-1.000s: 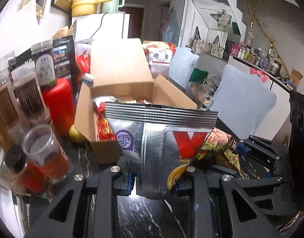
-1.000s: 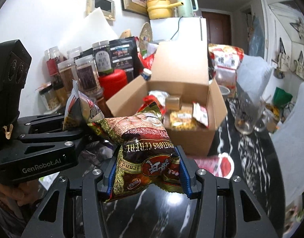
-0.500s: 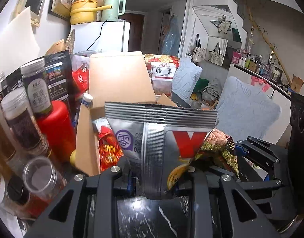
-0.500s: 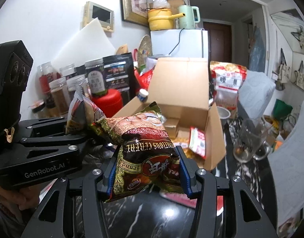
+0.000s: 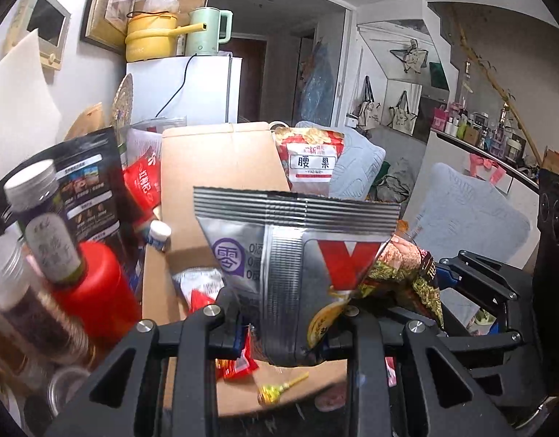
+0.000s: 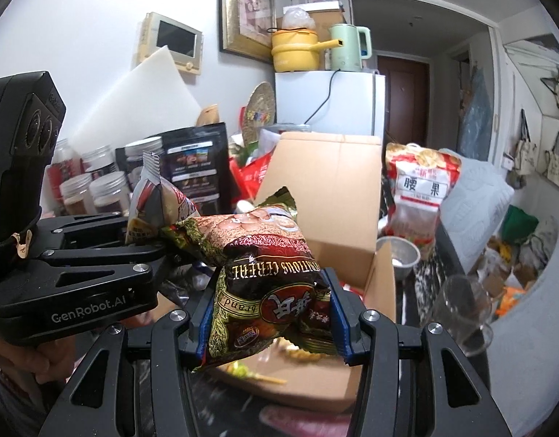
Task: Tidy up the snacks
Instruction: 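Lower both bags into the box and open both tools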
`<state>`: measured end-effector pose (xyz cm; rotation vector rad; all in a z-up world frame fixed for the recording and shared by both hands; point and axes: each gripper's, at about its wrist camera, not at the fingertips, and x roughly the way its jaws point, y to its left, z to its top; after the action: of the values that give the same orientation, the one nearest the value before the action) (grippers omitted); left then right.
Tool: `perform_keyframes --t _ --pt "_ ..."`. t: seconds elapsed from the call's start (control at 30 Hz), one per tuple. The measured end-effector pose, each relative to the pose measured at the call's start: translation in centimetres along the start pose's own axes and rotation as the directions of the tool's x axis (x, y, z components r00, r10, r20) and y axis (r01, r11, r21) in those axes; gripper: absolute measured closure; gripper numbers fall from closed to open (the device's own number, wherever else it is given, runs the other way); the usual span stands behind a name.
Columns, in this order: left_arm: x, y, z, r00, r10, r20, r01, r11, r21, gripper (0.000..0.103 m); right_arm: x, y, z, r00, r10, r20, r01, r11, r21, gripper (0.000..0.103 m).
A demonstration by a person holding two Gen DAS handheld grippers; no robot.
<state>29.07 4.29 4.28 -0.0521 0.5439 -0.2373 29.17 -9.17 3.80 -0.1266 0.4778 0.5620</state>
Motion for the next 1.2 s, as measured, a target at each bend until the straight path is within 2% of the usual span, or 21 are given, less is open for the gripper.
perform_keyframes --t 0.23,0.5,0.7,0.97,1.07,1.2 --pt "2.8 1.0 2.1 1.000 0.013 0.017 -0.013 1.000 0.009 0.075 2.8 -1.6 1.8 1.000 -0.012 0.010 0.013 1.000 -0.019 0.053" --pt "5.7 3.3 3.6 0.997 0.075 0.022 -0.075 0.997 -0.006 0.075 6.4 -3.7 3.2 1.000 -0.023 0.004 0.023 1.000 -0.002 0.053" --pt "8.2 4.7 3.4 0.992 0.122 -0.028 -0.122 0.992 -0.009 0.075 8.8 -4.6 3.4 0.999 -0.029 -0.033 0.029 0.999 0.014 0.053" --pt "11.6 5.9 2.9 0.984 0.136 -0.116 -0.139 0.990 -0.019 0.075 11.8 -5.3 2.7 0.992 -0.030 -0.123 0.034 0.999 0.027 0.053" --pt "12.8 6.6 2.6 0.976 0.141 -0.165 -0.150 0.988 -0.043 0.075 12.7 -5.6 2.3 0.988 -0.025 -0.155 0.031 0.999 0.038 0.052" --pt "14.3 7.5 1.9 0.957 0.177 -0.230 -0.197 0.978 -0.066 0.075 13.7 -6.0 1.9 0.979 -0.020 -0.202 0.032 0.998 0.057 0.052"
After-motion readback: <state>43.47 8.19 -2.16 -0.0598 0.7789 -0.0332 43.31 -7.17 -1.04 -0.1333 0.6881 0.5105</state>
